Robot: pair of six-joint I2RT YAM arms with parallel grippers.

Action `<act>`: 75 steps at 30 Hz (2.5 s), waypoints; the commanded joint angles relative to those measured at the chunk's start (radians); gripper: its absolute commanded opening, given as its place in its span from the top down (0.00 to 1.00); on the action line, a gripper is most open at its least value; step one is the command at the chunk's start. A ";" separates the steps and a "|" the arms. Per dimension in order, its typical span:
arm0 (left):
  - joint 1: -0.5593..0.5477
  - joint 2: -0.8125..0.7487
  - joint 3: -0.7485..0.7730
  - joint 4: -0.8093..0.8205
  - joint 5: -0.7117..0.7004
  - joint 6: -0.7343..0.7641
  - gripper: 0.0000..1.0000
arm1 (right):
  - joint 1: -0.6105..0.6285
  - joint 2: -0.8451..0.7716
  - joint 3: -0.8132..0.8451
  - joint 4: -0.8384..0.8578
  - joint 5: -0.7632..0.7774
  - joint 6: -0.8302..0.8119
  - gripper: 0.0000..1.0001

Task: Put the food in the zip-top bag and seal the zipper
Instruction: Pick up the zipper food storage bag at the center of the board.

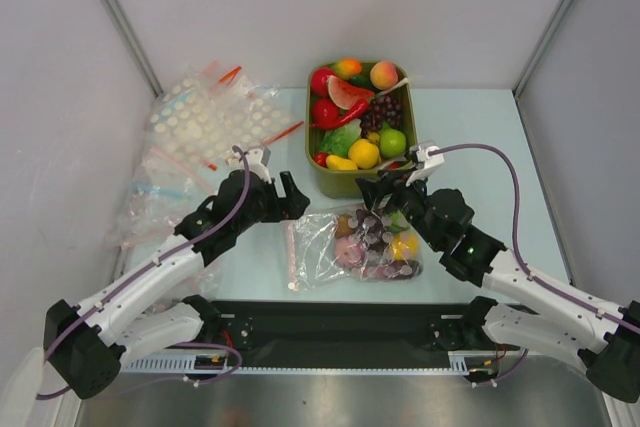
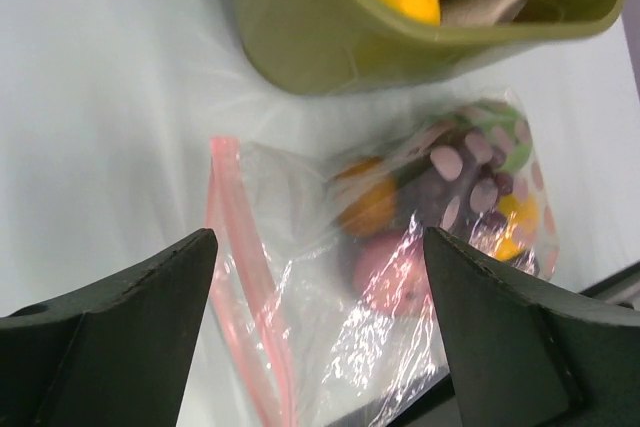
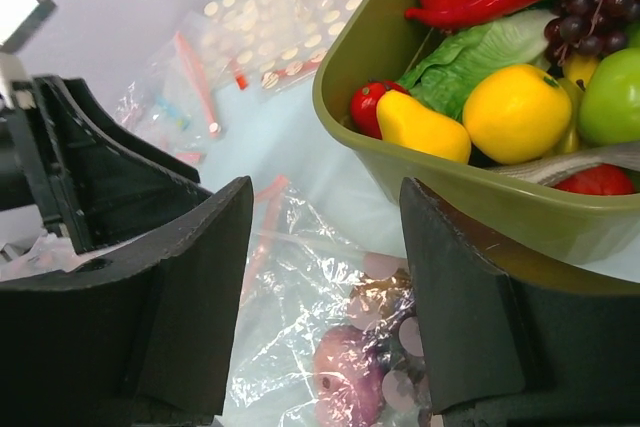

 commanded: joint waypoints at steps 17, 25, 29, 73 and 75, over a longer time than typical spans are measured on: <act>0.009 -0.239 -0.171 -0.030 -0.030 -0.010 0.09 | 0.200 0.097 0.069 -0.069 -0.460 -0.487 0.43; 0.009 -0.396 -0.220 -0.049 -0.142 -0.023 0.03 | 0.542 0.255 -0.010 -0.031 -0.102 -0.841 0.31; 0.007 -0.437 -0.222 -0.062 -0.164 -0.026 0.03 | 0.639 0.359 0.006 -0.045 0.058 -0.906 0.30; 0.007 -0.615 -0.273 0.207 0.106 0.120 0.00 | 0.324 0.021 -0.025 -0.037 -0.443 -0.509 1.00; 0.007 -0.656 -0.253 0.223 0.127 0.117 0.00 | 0.278 -0.029 -0.062 -0.008 -0.495 -0.457 1.00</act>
